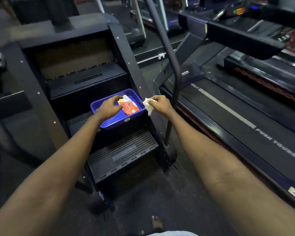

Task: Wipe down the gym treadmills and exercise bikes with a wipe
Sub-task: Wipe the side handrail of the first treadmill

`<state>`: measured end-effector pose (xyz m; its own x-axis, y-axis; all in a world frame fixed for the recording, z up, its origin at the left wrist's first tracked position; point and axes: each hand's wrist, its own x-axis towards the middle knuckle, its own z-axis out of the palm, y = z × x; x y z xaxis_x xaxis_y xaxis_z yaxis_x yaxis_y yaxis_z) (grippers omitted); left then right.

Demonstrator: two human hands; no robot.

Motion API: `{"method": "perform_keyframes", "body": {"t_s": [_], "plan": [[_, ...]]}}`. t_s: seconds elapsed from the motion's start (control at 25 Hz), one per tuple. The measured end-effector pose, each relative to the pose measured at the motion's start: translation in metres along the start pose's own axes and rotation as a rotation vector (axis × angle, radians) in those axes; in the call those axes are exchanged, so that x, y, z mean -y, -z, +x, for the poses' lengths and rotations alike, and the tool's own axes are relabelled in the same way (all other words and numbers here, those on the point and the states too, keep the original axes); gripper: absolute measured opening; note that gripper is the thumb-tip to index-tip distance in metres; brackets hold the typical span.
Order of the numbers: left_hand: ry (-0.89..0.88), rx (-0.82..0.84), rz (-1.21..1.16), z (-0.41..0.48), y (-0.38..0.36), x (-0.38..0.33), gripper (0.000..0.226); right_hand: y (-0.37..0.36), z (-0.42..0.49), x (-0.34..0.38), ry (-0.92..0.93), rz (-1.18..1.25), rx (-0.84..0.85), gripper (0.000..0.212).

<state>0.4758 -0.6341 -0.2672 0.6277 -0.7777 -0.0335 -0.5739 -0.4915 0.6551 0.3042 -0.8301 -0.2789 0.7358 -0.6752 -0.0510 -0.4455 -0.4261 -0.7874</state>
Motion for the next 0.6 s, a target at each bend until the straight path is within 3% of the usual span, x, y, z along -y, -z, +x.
{"method": "perform_keyframes", "body": {"t_s": [0.16, 0.32, 0.48, 0.6], "plan": [[-0.08, 0.022, 0.009, -0.015, -0.008, -0.028, 0.044, 0.044, -0.051, 0.005, -0.001, 0.085, -0.138, 0.02], [-0.179, 0.082, 0.039, -0.037, -0.022, -0.058, 0.046, 0.088, -0.111, -0.01, -0.105, 0.075, -0.32, 0.036], [-0.292, 0.101, 0.021, -0.057, -0.037, -0.1, 0.046, 0.14, -0.169, -0.025, -0.197, 0.056, -0.45, 0.027], [-0.363, 0.127, 0.008, -0.066, -0.05, -0.149, 0.046, 0.19, -0.208, -0.04, -0.259, 0.029, -0.536, 0.034]]}}
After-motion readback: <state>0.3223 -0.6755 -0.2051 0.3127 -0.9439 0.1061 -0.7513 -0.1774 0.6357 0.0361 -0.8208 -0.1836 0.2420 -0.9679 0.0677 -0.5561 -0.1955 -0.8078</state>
